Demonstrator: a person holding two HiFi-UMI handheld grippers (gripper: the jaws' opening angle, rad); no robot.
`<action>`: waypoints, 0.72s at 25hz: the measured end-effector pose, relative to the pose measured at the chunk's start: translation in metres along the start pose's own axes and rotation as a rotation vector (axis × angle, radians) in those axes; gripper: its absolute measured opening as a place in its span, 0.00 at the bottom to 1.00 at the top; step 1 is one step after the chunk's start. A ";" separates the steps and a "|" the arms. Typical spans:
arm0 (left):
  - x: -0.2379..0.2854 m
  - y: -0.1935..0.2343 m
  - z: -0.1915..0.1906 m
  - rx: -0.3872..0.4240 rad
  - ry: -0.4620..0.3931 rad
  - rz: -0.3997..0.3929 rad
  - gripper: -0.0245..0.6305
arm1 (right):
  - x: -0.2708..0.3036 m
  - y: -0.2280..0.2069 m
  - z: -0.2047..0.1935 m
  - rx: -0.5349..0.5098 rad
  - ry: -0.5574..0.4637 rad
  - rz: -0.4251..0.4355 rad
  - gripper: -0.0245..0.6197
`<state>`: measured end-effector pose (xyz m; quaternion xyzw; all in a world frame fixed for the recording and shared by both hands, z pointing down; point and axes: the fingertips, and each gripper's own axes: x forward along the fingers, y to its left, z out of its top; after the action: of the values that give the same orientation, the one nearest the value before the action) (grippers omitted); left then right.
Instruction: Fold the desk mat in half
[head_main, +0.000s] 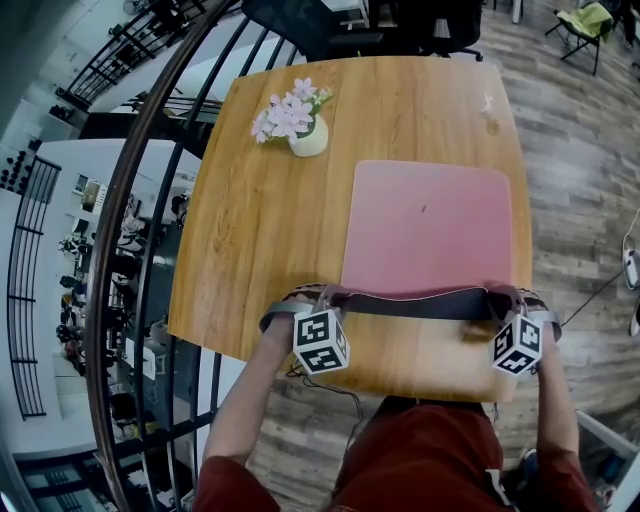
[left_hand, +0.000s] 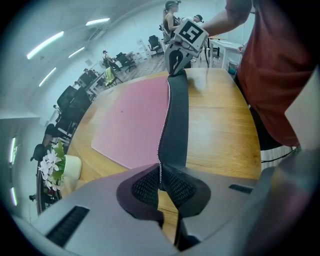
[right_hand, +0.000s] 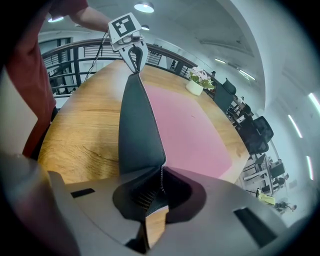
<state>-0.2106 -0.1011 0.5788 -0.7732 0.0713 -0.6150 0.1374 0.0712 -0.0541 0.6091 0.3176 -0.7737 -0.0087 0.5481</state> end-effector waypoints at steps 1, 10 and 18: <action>0.002 0.003 -0.001 -0.005 0.005 0.006 0.09 | 0.000 -0.002 -0.001 0.004 0.006 -0.004 0.08; 0.045 0.033 -0.002 -0.038 0.051 0.035 0.09 | 0.011 -0.015 -0.014 0.054 0.056 -0.048 0.07; 0.068 0.053 0.001 -0.025 0.056 0.045 0.09 | 0.025 -0.030 -0.019 0.088 0.070 -0.070 0.07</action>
<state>-0.1907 -0.1706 0.6262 -0.7555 0.1001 -0.6323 0.1394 0.0969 -0.0847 0.6267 0.3683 -0.7421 0.0175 0.5598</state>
